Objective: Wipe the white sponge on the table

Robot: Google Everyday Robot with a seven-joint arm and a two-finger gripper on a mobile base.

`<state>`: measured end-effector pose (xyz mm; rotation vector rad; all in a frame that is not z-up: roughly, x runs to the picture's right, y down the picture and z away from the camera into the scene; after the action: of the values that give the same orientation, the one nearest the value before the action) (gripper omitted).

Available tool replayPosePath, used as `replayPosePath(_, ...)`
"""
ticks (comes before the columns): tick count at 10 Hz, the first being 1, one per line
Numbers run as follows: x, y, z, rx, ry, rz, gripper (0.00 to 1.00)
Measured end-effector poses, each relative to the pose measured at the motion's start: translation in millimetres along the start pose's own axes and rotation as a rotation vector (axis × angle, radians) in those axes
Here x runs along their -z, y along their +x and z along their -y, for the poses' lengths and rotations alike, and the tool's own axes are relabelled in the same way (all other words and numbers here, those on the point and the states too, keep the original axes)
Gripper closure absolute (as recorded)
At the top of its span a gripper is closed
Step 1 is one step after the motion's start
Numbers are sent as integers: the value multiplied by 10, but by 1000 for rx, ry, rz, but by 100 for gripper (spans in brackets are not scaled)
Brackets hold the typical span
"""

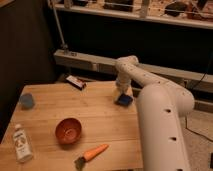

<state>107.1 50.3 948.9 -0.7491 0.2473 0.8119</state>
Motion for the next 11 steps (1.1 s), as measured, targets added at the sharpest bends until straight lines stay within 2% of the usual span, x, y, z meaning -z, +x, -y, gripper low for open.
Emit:
replayPosePath(5,-27,220,-298,49,-70,10,78)
replayPosePath(9,-54,305,-369,58,-90,15,76)
replayPosePath(10,-53,295,-375,60,-90,16,70)
replayPosePath(11,-52,287,-382,61,-91,17,57)
